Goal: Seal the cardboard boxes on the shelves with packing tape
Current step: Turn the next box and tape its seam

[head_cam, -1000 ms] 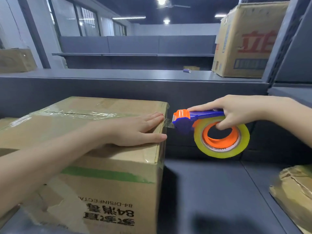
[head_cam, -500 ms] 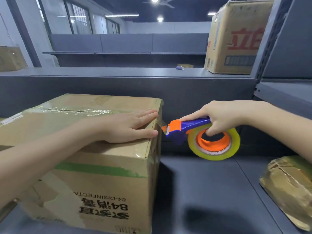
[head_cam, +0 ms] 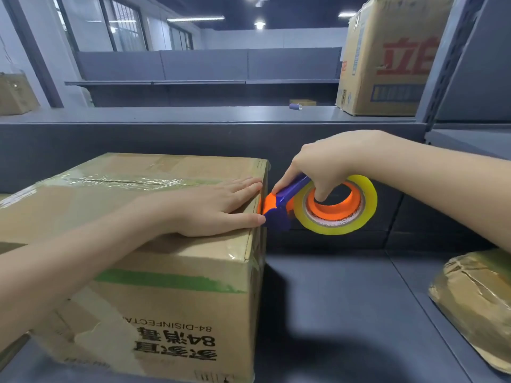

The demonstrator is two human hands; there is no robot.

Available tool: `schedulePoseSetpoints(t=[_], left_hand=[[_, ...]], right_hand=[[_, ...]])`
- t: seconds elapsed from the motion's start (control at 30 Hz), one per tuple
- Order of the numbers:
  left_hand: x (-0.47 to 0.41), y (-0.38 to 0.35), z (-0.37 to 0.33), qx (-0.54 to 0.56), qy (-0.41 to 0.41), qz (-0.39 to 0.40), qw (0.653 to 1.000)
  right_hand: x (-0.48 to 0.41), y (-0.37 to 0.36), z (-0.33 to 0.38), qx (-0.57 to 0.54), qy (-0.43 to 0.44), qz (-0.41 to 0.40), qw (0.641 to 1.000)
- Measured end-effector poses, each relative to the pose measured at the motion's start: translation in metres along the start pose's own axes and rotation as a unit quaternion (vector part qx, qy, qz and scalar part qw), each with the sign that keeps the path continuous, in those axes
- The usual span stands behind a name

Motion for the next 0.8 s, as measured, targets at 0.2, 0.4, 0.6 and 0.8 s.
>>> schedulePoseSetpoints(t=[0.2, 0.4, 0.6, 0.8], left_hand=[[-0.002, 0.001, 0.003, -0.006, -0.011, 0.002, 1.000], [-0.003, 0.001, 0.002, -0.008, -0.008, 0.002, 1.000], [-0.005, 0.002, 0.001, -0.011, -0.004, -0.002, 1.000], [-0.006, 0.003, 0.001, -0.014, 0.005, 0.008, 1.000]], right_hand=[[-0.004, 0.003, 0.003, 0.050, 0.008, 0.008, 0.999], [-0.004, 0.010, 0.004, 0.090, 0.015, -0.004, 0.996], [-0.007, 0.016, 0.007, 0.144, 0.011, -0.002, 0.989], [-0.008, 0.023, 0.012, 0.175, 0.025, 0.023, 0.984]])
Point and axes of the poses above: each hand's wrist, its own x-axis away from the middle knuckle, its own y-axis out of the back of the hand, z = x × y, the point moved 2 cm from there along -x, towards the middle knuckle, and after that the axes turned 2 degrees about x, right-handed, at the moved point
